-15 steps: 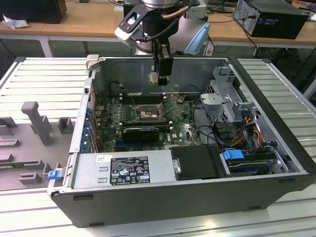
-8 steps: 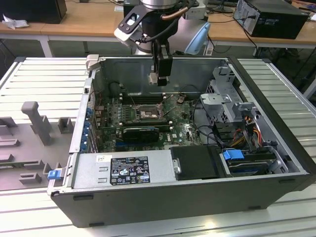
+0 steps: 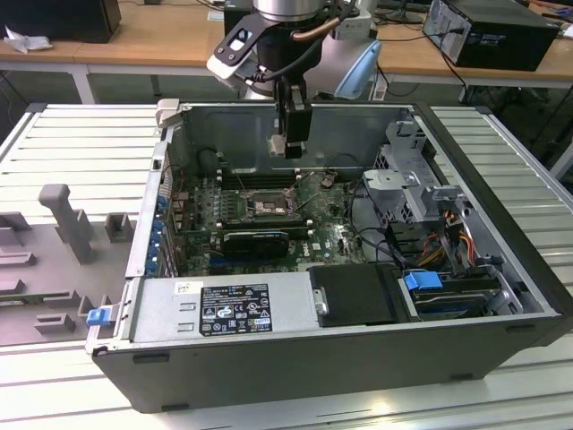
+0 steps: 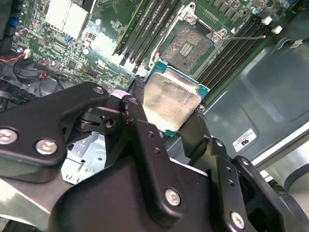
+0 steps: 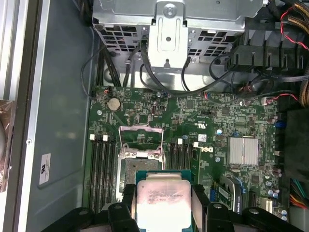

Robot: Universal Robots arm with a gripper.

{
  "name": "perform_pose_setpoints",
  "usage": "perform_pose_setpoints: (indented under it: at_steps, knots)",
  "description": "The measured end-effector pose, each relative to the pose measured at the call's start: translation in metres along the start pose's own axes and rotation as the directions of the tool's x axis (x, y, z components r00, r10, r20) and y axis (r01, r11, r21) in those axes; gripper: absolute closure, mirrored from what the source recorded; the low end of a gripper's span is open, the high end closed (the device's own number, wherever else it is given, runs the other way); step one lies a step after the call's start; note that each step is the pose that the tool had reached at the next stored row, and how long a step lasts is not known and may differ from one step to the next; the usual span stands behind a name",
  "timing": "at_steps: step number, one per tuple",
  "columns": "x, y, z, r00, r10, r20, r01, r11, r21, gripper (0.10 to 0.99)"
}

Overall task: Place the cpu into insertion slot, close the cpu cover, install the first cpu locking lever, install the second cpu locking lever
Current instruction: 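Place the cpu into insertion slot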

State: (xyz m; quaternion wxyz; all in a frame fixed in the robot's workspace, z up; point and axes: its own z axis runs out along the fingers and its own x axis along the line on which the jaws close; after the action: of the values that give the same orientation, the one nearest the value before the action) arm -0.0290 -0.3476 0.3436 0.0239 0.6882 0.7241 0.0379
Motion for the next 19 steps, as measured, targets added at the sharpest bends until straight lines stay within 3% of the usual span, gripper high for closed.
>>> perform_pose_setpoints:
  at_steps: [19]
  knots:
    - [-0.0001, -0.0004, 0.0045, 1.0, 0.0, 0.0, 0.0, 1.0, 0.0, 0.545]
